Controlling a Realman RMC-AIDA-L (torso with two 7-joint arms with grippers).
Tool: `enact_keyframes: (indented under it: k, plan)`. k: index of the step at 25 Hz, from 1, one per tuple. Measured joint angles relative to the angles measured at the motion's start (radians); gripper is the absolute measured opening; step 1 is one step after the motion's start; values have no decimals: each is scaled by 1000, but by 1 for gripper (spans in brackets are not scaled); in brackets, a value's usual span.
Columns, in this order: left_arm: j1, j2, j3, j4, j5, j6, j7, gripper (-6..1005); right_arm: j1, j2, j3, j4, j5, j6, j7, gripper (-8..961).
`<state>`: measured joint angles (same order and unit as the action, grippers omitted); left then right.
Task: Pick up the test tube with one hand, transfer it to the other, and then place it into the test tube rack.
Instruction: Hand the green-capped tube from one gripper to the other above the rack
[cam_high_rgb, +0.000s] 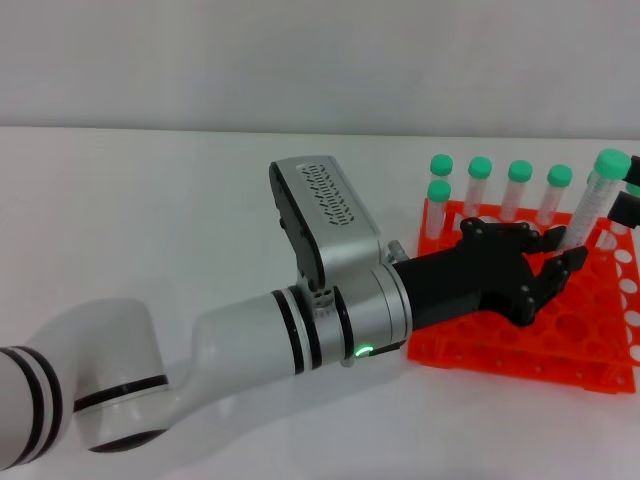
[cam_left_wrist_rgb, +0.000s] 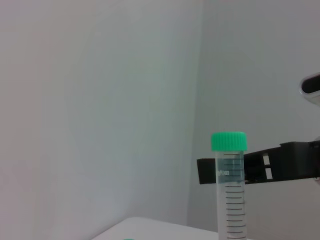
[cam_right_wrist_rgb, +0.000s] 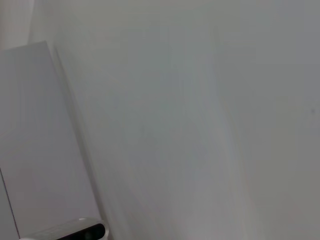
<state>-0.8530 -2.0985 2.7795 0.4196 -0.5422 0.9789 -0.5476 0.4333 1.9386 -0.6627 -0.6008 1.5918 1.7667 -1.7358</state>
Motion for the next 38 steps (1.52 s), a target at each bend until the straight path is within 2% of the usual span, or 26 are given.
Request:
enact_keyframes:
  k: [7, 13, 18, 29, 32, 38]
  plan:
    - [-4, -3, 0, 2, 1, 1, 0, 315, 8, 11, -20, 0, -4, -21, -8, 810]
    - [-5, -3, 3, 13, 2, -6, 0, 322, 9, 21, -27, -5, -5, -28, -15, 676]
    - [-7, -3, 5, 15, 4, -7, 1, 328, 11, 29, -28, -5, -2, -32, -35, 628]
    - [-2, -3, 3, 15, 13, -8, 2, 340, 12, 28, -15, -3, 5, -30, -62, 422]
    - [-1, -3, 3, 15, 17, -8, 2, 344, 12, 29, -16, -3, 5, -29, -68, 202]
    - [11, -3, -2, 16, 21, -6, 22, 351, 13, 27, -19, 0, 4, -28, -67, 199]
